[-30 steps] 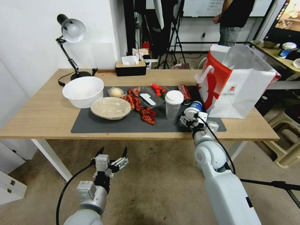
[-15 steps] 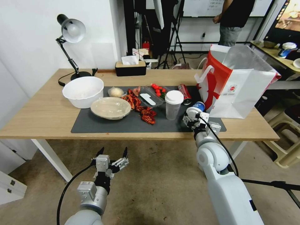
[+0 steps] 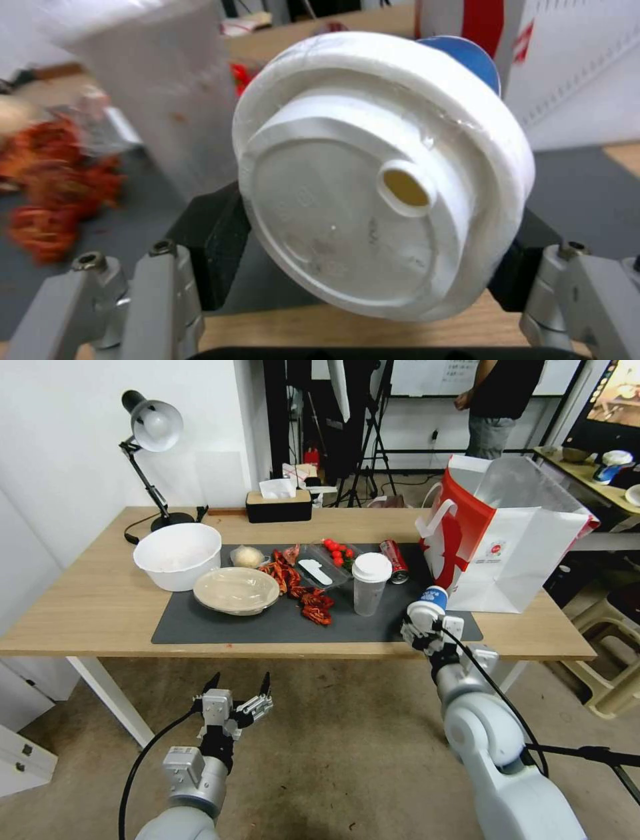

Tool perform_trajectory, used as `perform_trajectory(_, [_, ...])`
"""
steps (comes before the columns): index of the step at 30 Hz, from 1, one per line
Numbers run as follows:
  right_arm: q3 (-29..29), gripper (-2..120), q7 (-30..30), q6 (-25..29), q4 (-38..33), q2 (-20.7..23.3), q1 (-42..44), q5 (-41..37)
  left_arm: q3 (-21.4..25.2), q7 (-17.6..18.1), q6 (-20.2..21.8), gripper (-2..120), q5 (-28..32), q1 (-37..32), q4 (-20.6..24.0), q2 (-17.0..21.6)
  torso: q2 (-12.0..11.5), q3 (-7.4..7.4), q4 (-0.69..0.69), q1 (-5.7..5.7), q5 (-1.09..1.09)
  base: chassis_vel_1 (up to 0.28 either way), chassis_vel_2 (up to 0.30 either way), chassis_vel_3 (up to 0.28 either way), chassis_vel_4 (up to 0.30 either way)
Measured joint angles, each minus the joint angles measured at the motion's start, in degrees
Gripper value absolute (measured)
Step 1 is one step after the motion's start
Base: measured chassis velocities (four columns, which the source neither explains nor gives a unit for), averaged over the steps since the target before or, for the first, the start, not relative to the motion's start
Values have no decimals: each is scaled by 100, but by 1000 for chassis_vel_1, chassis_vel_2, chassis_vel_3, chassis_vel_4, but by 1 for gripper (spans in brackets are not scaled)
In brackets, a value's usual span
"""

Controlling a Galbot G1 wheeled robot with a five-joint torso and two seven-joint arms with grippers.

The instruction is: Pick up the trash from the table and place it into the takeout bag.

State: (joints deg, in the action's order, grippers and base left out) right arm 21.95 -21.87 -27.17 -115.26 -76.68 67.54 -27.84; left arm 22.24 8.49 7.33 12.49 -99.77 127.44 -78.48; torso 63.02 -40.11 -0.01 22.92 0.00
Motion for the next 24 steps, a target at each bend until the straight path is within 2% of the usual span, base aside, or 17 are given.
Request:
perform_trajectory(3, [89, 67, 126, 26, -275, 132, 362, -43, 12, 7, 0, 100, 0, 2, 3, 4, 0, 0, 0, -1, 1, 0, 0, 0, 0])
perform_trajectory(6, [177, 67, 287, 28, -1011, 321, 972, -125, 14, 8, 0, 100, 6, 8, 15, 9, 0, 0, 0, 0, 1, 0, 0, 0, 0])
perform_trajectory(7, [177, 67, 287, 28, -1011, 321, 972, -125, 14, 8, 0, 100, 6, 8, 15, 9, 0, 0, 0, 0, 1, 0, 0, 0, 0])
perform_trajectory(9, [294, 67, 479, 84, -1689, 477, 1259, -126, 13, 8, -2, 100, 8, 5, 24, 9, 0, 1, 0, -1, 0, 0, 0, 0, 0])
perform_trajectory(10, [378, 67, 568, 173, -1988, 586, 1316, -124, 13, 13, -6, 100, -1, 2, 29, 7, 0, 0, 0, -1, 0, 0, 0, 0, 0])
perform_trajectory(11, [378, 67, 568, 173, -1988, 586, 1316, -124, 13, 13, -6, 100, -1, 2, 29, 7, 0, 0, 0, -1, 0, 0, 0, 0, 0])
perform_trajectory(12, [557, 67, 631, 300, -2326, 783, 1304, -136, 13, 17, -39, 100, -61, 2, 29, -21, 0, 1, 1, 0, 0, 0, 0, 0, 0])
perform_trajectory(15, [833, 67, 593, 353, -2569, 1023, 1173, -368, 16, 8, -40, 100, -112, -7, 30, -79, 0, 1, 0, 0, 1, 0, 0, 0, 0])
perform_trajectory(18, [1209, 67, 528, 440, -2449, 1434, 608, -935, 13, -12, -40, 100, -169, -55, 56, -125, 0, 0, 1, 0, 1, 0, 0, 0, 0])
perform_trajectory(20, [1209, 67, 528, 440, -2449, 1434, 608, -935, 13, -12, -40, 100, -169, -55, 56, -125, 0, 0, 1, 0, 1, 0, 0, 0, 0])
perform_trajectory(21, [1274, 67, 430, 455, -2078, 1709, 12, -1360, 13, -23, -40, 100, -177, -70, 63, -130, 0, 0, 1, 1, 2, 0, 0, 0, 0])
perform_trajectory(24, [1257, 67, 314, 471, -1704, 1898, -484, -1733, 19, -28, -40, 100, -178, -77, 66, -127, 0, 0, 2, 2, 3, 0, 0, 0, 0])
